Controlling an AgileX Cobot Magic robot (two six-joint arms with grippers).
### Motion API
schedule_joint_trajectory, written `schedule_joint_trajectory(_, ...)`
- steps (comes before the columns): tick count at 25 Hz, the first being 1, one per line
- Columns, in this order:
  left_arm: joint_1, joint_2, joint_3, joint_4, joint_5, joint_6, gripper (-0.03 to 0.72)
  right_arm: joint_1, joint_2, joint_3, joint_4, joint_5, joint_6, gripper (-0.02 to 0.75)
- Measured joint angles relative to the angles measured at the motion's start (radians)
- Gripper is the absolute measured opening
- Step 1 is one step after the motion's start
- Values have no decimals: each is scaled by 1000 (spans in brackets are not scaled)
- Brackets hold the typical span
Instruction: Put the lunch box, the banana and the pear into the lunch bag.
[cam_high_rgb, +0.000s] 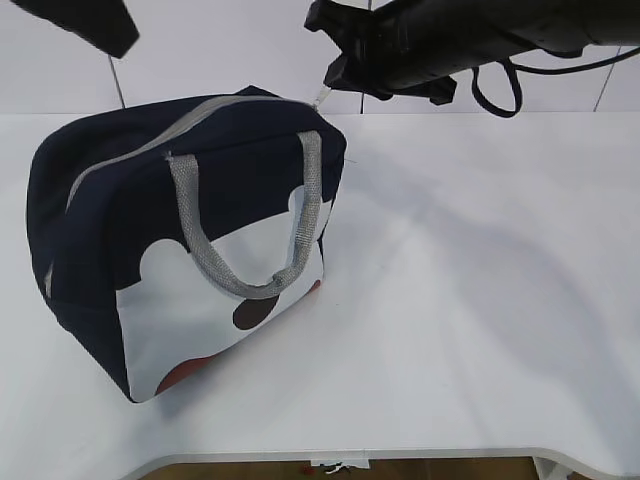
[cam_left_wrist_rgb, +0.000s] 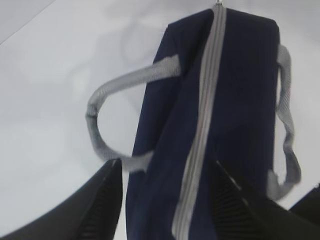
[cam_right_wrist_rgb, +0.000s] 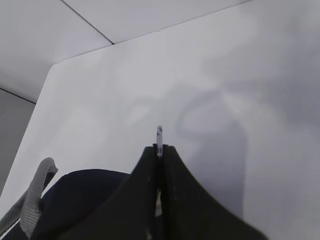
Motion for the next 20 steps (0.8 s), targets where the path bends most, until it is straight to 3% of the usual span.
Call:
schedule_joint_trajectory(10, 4, 302, -250, -19, 35, 40, 396, 0, 0, 0, 0, 11, -2, 1)
schedule_joint_trajectory(17, 12, 334, -283, 31, 53, 42, 394, 0, 0, 0, 2, 33, -33, 1)
schedule_joint_trajectory(20, 38, 334, -306, -22, 67, 61, 394, 0, 0, 0, 4, 37, -41, 1)
